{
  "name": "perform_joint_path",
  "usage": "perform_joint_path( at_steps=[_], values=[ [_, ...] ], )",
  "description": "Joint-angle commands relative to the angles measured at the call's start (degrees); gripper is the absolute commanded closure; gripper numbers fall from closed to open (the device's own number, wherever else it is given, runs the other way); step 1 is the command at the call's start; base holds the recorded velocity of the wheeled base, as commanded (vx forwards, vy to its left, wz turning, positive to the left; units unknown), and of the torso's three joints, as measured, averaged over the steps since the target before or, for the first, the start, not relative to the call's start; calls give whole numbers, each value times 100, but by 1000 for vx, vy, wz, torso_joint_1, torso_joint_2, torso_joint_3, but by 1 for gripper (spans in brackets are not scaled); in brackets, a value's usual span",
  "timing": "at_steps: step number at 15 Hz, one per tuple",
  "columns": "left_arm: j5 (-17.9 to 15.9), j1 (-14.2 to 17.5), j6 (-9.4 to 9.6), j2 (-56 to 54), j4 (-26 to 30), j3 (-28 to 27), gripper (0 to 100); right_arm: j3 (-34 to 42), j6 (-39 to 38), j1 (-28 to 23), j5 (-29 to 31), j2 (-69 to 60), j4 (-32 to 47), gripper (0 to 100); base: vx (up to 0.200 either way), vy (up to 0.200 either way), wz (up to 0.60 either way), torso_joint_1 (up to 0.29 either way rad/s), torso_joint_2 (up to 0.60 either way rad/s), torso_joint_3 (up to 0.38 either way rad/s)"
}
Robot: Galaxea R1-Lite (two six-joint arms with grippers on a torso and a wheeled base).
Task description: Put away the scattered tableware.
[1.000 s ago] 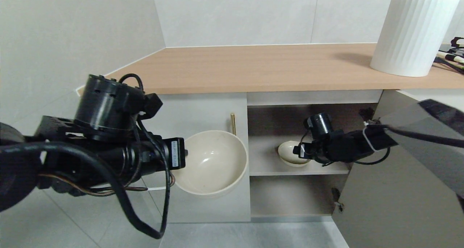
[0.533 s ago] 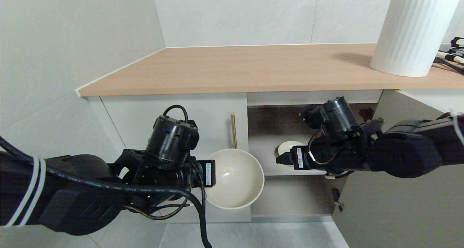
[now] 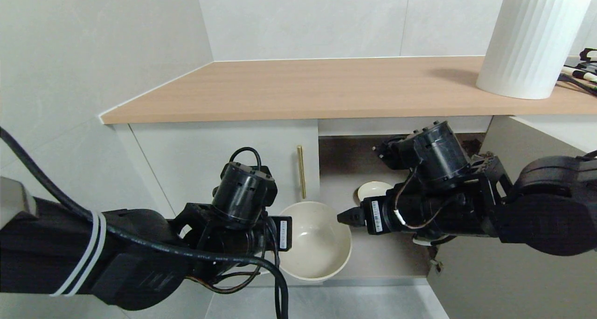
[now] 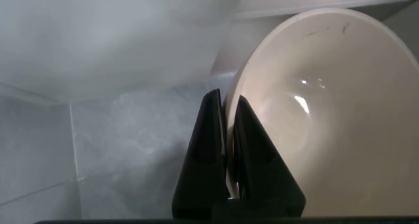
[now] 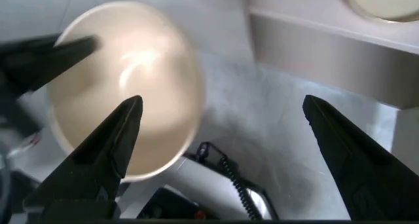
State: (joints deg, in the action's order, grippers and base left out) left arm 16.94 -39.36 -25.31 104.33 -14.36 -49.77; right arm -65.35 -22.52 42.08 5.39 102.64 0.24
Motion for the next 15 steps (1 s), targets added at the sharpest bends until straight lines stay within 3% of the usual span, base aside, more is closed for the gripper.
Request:
perform_joint_path(
  at_steps=[1, 7, 8, 15],
  values=[
    [11, -63, 0, 0, 3, 3, 100, -12, -86, 169, 6, 318, -16, 0, 0, 0, 0, 0, 0, 0],
    [11, -89, 0, -26, 3, -6, 100, -109, -262, 186, 41, 722, -183, 0, 0, 0, 0, 0, 0, 0],
    [11, -89, 0, -26, 3, 3, 100, -100, -420, 186, 41, 748, -314, 100, 0, 0, 0, 0, 0, 0],
    [11, -89, 0, -18, 3, -6, 100, -100, -447, 195, 50, 766, -350, 100, 0, 0, 0, 0, 0, 0]
  ],
)
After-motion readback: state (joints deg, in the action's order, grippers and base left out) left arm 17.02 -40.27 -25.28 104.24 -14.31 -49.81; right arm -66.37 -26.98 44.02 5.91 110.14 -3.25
